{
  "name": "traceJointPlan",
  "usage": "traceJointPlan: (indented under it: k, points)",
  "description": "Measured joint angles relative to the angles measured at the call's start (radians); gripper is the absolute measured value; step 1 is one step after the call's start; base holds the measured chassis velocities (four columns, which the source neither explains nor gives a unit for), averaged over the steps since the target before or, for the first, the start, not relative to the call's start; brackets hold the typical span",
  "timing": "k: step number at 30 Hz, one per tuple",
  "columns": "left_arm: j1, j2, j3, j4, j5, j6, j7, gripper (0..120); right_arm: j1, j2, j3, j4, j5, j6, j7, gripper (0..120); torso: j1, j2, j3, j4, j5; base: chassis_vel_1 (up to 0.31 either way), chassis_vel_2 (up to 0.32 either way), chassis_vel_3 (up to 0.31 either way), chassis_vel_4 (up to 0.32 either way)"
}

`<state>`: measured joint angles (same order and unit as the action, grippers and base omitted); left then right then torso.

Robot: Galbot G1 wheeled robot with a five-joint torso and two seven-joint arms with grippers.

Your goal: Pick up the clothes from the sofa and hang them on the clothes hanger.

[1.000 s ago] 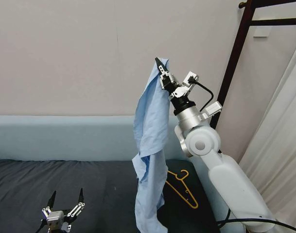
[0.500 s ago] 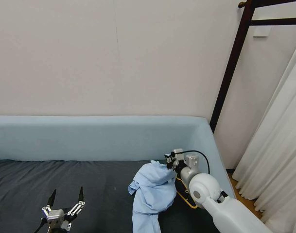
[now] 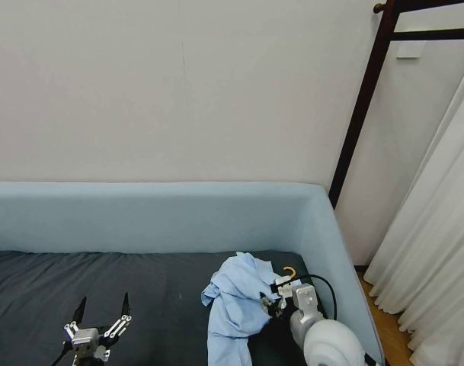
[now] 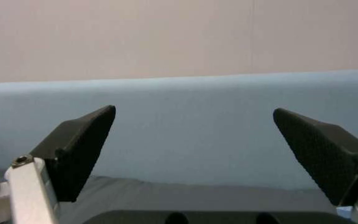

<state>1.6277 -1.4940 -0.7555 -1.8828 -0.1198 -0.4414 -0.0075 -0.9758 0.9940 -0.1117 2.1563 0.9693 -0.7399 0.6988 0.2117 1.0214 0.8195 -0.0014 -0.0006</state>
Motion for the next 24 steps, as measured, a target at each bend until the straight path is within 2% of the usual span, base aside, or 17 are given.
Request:
traceJointPlan:
  k: [1, 3, 6, 7, 10, 11, 12, 16, 22, 24]
  points:
    - [0.0, 0.0, 0.0, 0.0, 0.0, 0.0, 0.0, 100, 0.0, 0.0, 0.0, 0.0, 0.0, 0.0, 0.0, 67, 0.0, 0.0, 0.0, 0.0, 0.0, 0.0, 0.0, 0.0, 0.0]
    - [0.003, -0.003, -0.003, -0.001, 0.0, -0.001, 0.0, 100, 0.03, 0.021, -0.002, -0.043, 0.0, 0.034, -0.059, 75, 0.0, 0.0, 0.0, 0.0004, 0.0002, 0.0, 0.0, 0.0, 0.0]
    - [0.015, -0.009, -0.013, -0.009, 0.0, -0.006, -0.001, 100, 0.1, 0.075, -0.008, -0.199, -0.07, 0.136, -0.216, 88, 0.0, 0.0, 0.0, 0.0004, 0.0002, 0.0, 0.0, 0.0, 0.0]
    - [0.015, -0.009, -0.013, -0.009, 0.0, -0.006, -0.001, 100, 0.1, 0.075, -0.008, -0.199, -0.07, 0.136, -0.216, 88, 0.0, 0.0, 0.0, 0.0004, 0.0002, 0.0, 0.0, 0.0, 0.0]
    - [0.03, -0.014, -0.024, -0.016, -0.001, -0.012, -0.001, 100, 0.159, 0.132, -0.026, -0.383, -0.209, 0.222, -0.392, 98, 0.0, 0.0, 0.0, 0.0004, 0.0002, 0.0, 0.0, 0.0, 0.0]
    - [0.039, -0.016, -0.025, -0.023, -0.004, -0.012, -0.001, 100, 0.18, 0.155, -0.028, -0.448, -0.25, 0.226, -0.457, 100, 0.0, 0.0, 0.0, 0.0005, 0.0004, 0.0, 0.0, 0.0, 0.0]
    - [0.039, -0.016, -0.025, -0.023, -0.004, -0.012, -0.001, 100, 0.18, 0.155, -0.028, -0.448, -0.25, 0.226, -0.457, 100, 0.0, 0.0, 0.0, 0.0005, 0.0004, 0.0, 0.0, 0.0, 0.0]
    - [0.057, -0.034, -0.024, -0.051, -0.013, -0.003, -0.001, 100, 0.259, 0.26, -0.03, -0.685, -0.4, 0.202, -0.623, 100, 0.0, 0.0, 0.0, 0.0004, 0.0002, 0.0, 0.0, 0.0, 0.0]
    - [0.063, -0.044, -0.026, -0.054, -0.012, -0.003, -0.002, 100, 0.298, 0.305, -0.043, -0.83, -0.488, 0.239, -0.667, 100, 0.0, 0.0, 0.0, 0.0003, 0.0003, 0.0, 0.0, 0.0, 0.0]
    - [0.063, -0.043, -0.025, -0.05, -0.006, -0.004, -0.002, 100, 0.308, 0.315, -0.045, -0.874, -0.531, 0.249, -0.667, 93, 0.0, 0.0, 0.0, 0.0003, 0.0003, 0.0, 0.0, 0.0, 0.0]
